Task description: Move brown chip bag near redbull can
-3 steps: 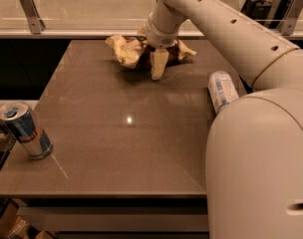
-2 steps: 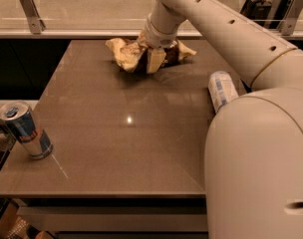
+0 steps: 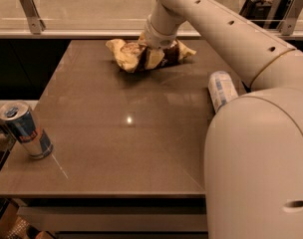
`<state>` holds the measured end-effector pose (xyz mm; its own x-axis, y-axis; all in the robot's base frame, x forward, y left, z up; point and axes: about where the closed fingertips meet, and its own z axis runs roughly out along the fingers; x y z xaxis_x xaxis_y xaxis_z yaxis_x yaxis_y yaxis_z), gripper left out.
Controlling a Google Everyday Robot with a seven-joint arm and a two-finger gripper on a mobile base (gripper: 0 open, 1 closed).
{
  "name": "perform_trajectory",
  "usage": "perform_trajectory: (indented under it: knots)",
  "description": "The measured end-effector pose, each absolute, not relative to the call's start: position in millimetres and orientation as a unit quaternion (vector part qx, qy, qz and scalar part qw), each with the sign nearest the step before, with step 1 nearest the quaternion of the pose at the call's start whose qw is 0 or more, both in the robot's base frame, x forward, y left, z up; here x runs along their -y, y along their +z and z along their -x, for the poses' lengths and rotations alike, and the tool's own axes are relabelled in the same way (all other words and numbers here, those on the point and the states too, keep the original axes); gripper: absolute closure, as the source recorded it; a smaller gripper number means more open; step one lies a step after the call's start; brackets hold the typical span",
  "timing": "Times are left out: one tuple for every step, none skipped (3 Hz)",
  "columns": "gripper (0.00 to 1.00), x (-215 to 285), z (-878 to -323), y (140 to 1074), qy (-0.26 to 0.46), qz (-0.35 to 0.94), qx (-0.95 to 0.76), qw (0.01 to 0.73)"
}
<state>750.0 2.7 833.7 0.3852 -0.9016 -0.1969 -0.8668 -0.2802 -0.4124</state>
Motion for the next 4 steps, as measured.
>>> perform_trajectory:
  knots:
    - [1.00,-3,-750,835,-0.037,0.799,-0.553,0.232]
    - [1.00,-6,-748,837,-0.030,0.802,-0.549,0.232]
    - [1.00,-9,-744,850,-0.028,0.803,-0.549,0.232]
    - [1.00,-11,-738,863,-0.021,0.805,-0.542,0.239]
